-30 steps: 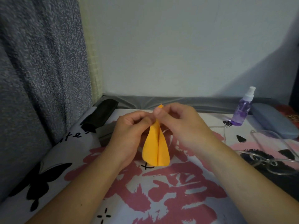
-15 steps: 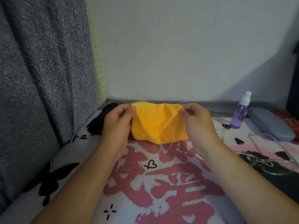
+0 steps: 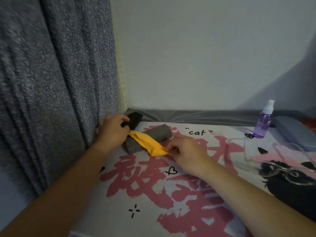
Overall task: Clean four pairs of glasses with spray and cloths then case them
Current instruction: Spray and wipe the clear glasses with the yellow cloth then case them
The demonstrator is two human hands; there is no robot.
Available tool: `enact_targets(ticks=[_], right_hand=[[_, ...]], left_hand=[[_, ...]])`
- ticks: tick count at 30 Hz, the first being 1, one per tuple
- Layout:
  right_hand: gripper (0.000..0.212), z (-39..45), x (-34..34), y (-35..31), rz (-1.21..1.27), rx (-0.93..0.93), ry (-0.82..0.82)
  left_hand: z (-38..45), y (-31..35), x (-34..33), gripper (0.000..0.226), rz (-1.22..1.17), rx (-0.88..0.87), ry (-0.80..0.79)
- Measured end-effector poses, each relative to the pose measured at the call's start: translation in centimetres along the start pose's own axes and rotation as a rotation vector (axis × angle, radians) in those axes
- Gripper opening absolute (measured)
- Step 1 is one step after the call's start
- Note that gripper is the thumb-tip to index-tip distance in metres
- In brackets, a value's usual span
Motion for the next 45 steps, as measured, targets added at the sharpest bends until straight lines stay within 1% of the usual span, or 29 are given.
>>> enact_targets(ticks=[2, 4, 5, 7, 9, 11, 12, 13, 14, 15, 16, 17, 18, 19, 21, 23, 25, 26, 29, 31, 32, 34, 36, 38, 40, 41, 43, 44, 45], right_hand=[[0.034, 0.0, 0.0, 0.3, 0.005, -0.051, 0.001], [0.04, 0.0, 0.4, 0.6, 0.008, -0.121, 0.029], [0.04, 0.0, 0.5, 0.5, 0.004, -0.146, 0.036], [0.034, -0.2, 1.0, -0.1, -0.043, -0.185, 0.086], [0.027, -0.8, 2.6, -0.9, -0.169, -0.177, 0.217], [0.021, -2.3, 5.6, -1.5, -0.368, -0.139, 0.374], [0.017, -3.3, 7.1, -1.3, -0.508, -0.145, 0.416], [0.015, -4.5, 8.6, -0.9, -0.652, -0.186, 0.419], [0.017, -5.8, 10.0, -0.2, -0.778, -0.268, 0.395], [0.026, -7.0, 11.2, 0.8, -0.866, -0.381, 0.333], [0.037, -8.1, 12.0, 1.8, -0.902, -0.509, 0.233], [0.044, -9.0, 12.4, 2.7, -0.893, -0.622, 0.123], [0.045, -9.7, 12.6, 3.2, -0.86, -0.692, 0.042], [0.041, -10.1, 12.6, 3.4, -0.833, -0.712, 0.004], [0.031, -10.3, 13.1, 2.8, -0.78, -0.696, 0.004], [0.034, -10.5, 14.4, 1.8, -0.756, -0.684, 0.054], [0.033, -10.3, 16.7, -0.1, -0.754, -0.596, 0.177], [0.035, -10.1, 18.0, -1.3, -0.671, -0.573, 0.245], [0.036, -9.2, 20.1, -4.2, -0.22, -0.481, 0.382], [0.036, -7.9, 20.2, -4.2, -0.061, -0.374, 0.447], [0.036, -7.2, 19.6, -3.7, -0.056, -0.329, 0.459], [0.035, -5.9, 18.0, -1.6, -0.083, -0.302, 0.464], [0.034, -4.9, 16.6, 1.3, -0.11, -0.282, 0.47], [0.034, -4.4, 15.7, 3.9, -0.143, -0.262, 0.462], [0.034, -4.2, 15.1, 5.6, -0.165, -0.242, 0.455], [0.033, -4.2, 14.8, 6.1, -0.171, -0.233, 0.454], [0.031, -4.5, 14.1, 7.1, -0.168, -0.223, 0.468], [0.03, -4.7, 13.8, 7.5, -0.164, -0.221, 0.476], [0.028, -5.1, 13.5, 7.8, -0.155, -0.224, 0.473]], left_hand=[[-1.9, 1.4, 0.6, 0.027, -0.035, -0.048, 0.178], [-4.4, 4.0, 0.6, 0.033, -0.172, -0.164, 0.268], [-5.5, 5.5, 0.2, 0.035, -0.26, -0.219, 0.257], [-7.0, 8.7, -1.4, 0.039, -0.422, -0.29, 0.178], [-8.2, 11.4, -3.0, 0.04, -0.529, -0.305, 0.144], [-9.1, 12.8, -4.6, 0.039, -0.517, -0.36, 0.158], [-9.6, 13.0, -5.4, 0.036, -0.473, -0.435, 0.177], [-10.1, 13.1, -6.2, 0.033, -0.425, -0.515, 0.181], [-10.4, 12.9, -6.9, 0.031, -0.408, -0.571, 0.164], [-10.8, 12.9, -7.3, 0.03, -0.42, -0.593, 0.13], [-11.0, 13.0, -7.5, 0.028, -0.434, -0.605, 0.104], [-11.3, 13.1, -7.5, 0.027, -0.446, -0.612, 0.089], [-11.5, 13.3, -7.4, 0.026, -0.451, -0.62, 0.081], [-11.6, 13.4, -7.5, 0.027, -0.462, -0.623, 0.064], [-11.5, 13.3, -7.5, 0.029, -0.496, -0.62, 0.024], [-11.6, 13.1, -7.5, 0.03, -0.54, -0.593, -0.027], [-11.6, 12.9, -7.5, 0.032, -0.629, -0.493, -0.118], [-11.5, 12.8, -7.7, 0.032, -0.687, -0.407, -0.181], [-10.9, 12.4, -8.8, 0.026, -0.872, -0.142, -0.378], [-10.8, 12.4, -9.1, 0.02, -1.068, -0.002, -0.454], [-10.7, 12.3, -9.0, 0.021, -1.177, 0.044, -0.469], [-10.6, 12.4, -8.8, 0.032, -1.334, 0.1, -0.518], [-10.5, 12.4, -8.6, 0.037, -1.394, 0.129, -0.541], [-10.2, 12.4, -8.4, 0.033, -1.408, 0.137, -0.511], [-9.9, 12.2, -8.2, 0.032, -1.365, 0.088, -0.462], [-9.7, 12.0, -8.1, 0.031, -1.287, 0.034, -0.43], [-9.5, 11.7, -8.2, 0.024, -1.02, -0.086, -0.352], [-9.4, 11.5, -8.3, 0.018, -0.904, -0.124, -0.314], [-9.4, 11.5, -8.4, 0.013, -0.847, -0.144, -0.281]])
Point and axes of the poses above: each hand's wrist, its own z-axis towards the middle knuckle, its own x-axis out of the back of the hand, y = z × x, the point moved 5 cm from there along z, towards the middle knuckle, and after that the axes turned 5 degrees about x, right-handed, at the moved point
